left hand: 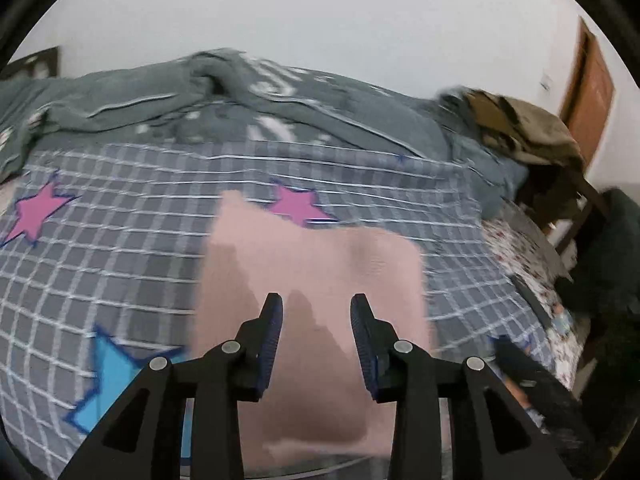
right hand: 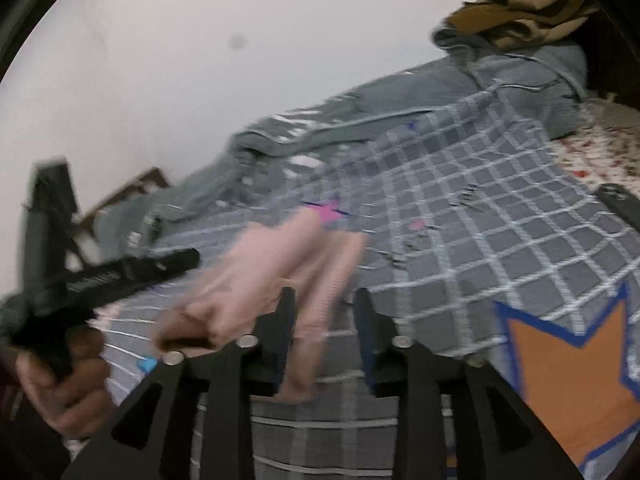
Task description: Fold small clothes
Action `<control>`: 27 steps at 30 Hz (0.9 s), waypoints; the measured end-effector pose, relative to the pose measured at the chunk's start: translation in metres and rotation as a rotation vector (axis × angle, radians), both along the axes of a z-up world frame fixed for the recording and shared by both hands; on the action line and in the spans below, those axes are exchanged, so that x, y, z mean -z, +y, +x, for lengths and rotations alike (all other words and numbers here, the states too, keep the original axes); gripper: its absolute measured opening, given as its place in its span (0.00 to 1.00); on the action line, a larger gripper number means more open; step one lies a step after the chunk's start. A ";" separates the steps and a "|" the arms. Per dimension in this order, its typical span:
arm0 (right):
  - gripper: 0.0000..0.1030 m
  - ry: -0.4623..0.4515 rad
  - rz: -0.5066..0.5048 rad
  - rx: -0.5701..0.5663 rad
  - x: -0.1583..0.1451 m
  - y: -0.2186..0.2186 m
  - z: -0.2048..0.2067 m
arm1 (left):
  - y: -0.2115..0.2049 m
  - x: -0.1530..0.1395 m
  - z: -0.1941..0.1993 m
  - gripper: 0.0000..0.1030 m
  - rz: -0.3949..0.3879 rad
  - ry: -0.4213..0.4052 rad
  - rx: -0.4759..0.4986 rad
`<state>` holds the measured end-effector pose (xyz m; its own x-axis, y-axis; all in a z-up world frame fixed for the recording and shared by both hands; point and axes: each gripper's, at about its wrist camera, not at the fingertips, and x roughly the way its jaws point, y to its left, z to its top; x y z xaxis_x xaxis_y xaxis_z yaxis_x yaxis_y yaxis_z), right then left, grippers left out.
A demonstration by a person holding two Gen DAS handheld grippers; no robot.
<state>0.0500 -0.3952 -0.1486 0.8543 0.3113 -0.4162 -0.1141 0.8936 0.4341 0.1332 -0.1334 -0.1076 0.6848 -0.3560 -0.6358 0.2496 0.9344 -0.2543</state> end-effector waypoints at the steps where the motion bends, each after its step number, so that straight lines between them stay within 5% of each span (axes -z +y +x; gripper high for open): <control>1: 0.41 -0.018 0.015 -0.021 -0.003 0.007 0.000 | 0.009 0.003 0.001 0.33 0.005 0.004 -0.020; 12: 0.50 0.031 0.076 -0.119 0.000 0.059 0.025 | 0.095 0.038 -0.008 0.33 0.007 -0.009 -0.104; 18: 0.53 0.076 -0.139 -0.090 0.008 0.099 0.033 | 0.110 0.044 -0.009 0.33 -0.044 -0.013 -0.082; 21: 0.12 0.092 -0.251 0.017 0.019 0.105 0.038 | 0.112 0.046 -0.007 0.33 -0.051 -0.009 -0.074; 25: 0.09 -0.026 -0.159 0.065 0.012 0.069 0.017 | 0.115 0.048 -0.005 0.33 -0.066 -0.003 -0.073; 27: 0.09 0.001 -0.141 0.078 0.014 0.053 0.018 | 0.116 0.049 -0.005 0.33 -0.086 -0.004 -0.070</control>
